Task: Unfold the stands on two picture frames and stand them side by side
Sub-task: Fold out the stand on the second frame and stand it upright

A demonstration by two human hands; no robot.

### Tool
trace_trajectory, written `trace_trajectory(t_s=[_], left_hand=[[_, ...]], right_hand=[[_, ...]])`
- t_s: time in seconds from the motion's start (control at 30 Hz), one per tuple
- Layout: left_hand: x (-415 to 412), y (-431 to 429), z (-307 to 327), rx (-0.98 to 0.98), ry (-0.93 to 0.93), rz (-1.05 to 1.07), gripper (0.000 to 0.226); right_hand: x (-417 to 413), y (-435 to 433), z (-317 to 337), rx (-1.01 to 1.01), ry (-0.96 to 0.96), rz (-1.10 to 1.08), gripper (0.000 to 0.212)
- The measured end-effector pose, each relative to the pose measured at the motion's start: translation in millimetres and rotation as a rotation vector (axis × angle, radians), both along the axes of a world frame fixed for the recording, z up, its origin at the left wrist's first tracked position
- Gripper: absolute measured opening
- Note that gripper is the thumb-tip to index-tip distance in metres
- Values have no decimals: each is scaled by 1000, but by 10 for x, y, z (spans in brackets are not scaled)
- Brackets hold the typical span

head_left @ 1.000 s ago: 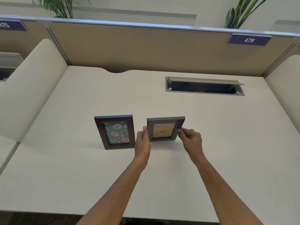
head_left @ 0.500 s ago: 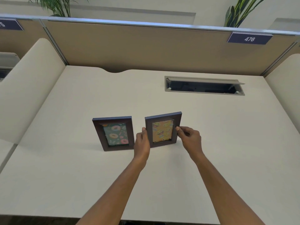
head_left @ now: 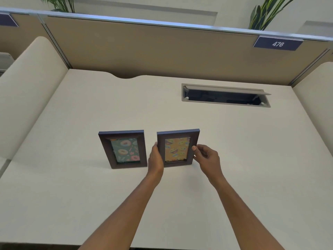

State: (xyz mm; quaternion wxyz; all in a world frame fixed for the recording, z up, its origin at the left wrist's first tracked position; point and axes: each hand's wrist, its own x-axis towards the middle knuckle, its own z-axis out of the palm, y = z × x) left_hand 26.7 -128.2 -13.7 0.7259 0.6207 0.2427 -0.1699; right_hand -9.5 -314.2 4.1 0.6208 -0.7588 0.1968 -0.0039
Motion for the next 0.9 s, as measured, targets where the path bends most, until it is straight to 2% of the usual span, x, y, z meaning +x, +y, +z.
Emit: trace_trajectory(t_s=[0.1, 0.23, 0.37, 0.5, 0.6, 0.73, 0.83, 0.9], left_hand=[[15, 12, 8, -24, -3, 12, 52], [42, 35, 20, -43, -4, 18, 53], [75, 53, 22, -42, -7, 44, 51], [70, 68, 60, 15, 10, 52, 65], [-21, 53, 102, 78, 13, 61, 74], [-307, 45, 163, 227, -60, 66, 64], [-571, 52, 210, 315, -91, -22, 64], [-712, 46, 283, 360, -145, -75, 68]], right_hand=[[-3, 10, -13, -4, 1, -14, 40], [-4, 63, -22, -12, -4, -28, 24], [-16, 118, -31, -20, -2, -42, 24], [-37, 144, -32, -27, 8, -52, 24], [-42, 153, -22, -54, 13, -51, 26], [-58, 170, 36, -107, 1, -37, 29], [-55, 181, 147, -130, -26, -70, 48], [-18, 196, 269, -124, -59, -113, 52]])
